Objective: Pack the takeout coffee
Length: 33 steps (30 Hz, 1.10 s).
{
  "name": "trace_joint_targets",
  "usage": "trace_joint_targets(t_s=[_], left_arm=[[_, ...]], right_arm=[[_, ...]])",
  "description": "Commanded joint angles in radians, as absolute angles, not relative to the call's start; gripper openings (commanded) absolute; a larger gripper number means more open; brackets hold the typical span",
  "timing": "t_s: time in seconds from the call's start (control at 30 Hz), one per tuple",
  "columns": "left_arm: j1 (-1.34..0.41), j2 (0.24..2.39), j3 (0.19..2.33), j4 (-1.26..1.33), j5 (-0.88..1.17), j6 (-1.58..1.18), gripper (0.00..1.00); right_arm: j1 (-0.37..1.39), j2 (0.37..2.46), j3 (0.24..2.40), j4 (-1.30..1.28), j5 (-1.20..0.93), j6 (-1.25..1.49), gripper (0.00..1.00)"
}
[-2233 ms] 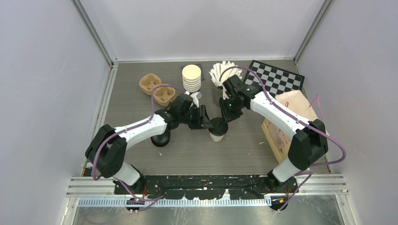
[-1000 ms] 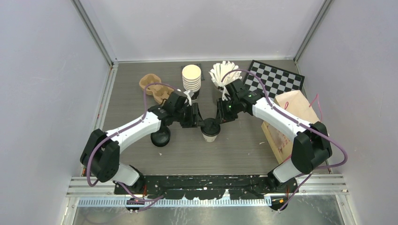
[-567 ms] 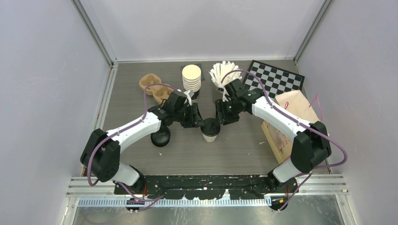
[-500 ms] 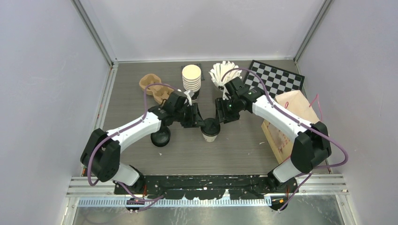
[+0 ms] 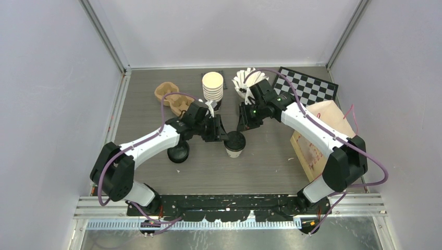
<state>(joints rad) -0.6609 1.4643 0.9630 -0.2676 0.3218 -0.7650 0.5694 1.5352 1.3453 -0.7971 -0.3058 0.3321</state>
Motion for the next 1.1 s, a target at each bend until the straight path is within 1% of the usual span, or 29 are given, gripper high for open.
trace_joint_targets(t_s=[0.0, 0.23, 0.37, 0.6, 0.83, 0.93, 1.07], left_arm=[[-0.670, 1.488, 0.935, -0.286, 0.302, -0.736, 0.42], [-0.670, 1.493, 0.917, -0.284, 0.298, -0.758, 0.40], [-0.670, 1.488, 0.885, -0.315, 0.227, -0.782, 0.38], [-0.672, 1.522, 0.864, -0.348, 0.206, -0.813, 0.37], [-0.673, 1.530, 0.845, -0.393, 0.155, -0.841, 0.35], [-0.672, 1.508, 0.835, -0.350, 0.199, -0.845, 0.35], [-0.670, 1.482, 0.830, -0.215, 0.335, -0.853, 0.37]], right_arm=[[0.574, 1.547, 1.312, -0.693, -0.417, 0.344, 0.22], [0.575, 1.591, 1.220, -0.634, -0.375, 0.348, 0.16], [0.574, 1.595, 1.126, -0.586, -0.337, 0.379, 0.16], [0.572, 1.586, 0.994, -0.549, -0.264, 0.390, 0.16], [0.556, 1.593, 0.950, -0.541, -0.249, 0.381, 0.16], [0.553, 1.587, 0.954, -0.543, -0.261, 0.375, 0.17], [0.552, 1.577, 0.991, -0.545, -0.320, 0.375, 0.17]])
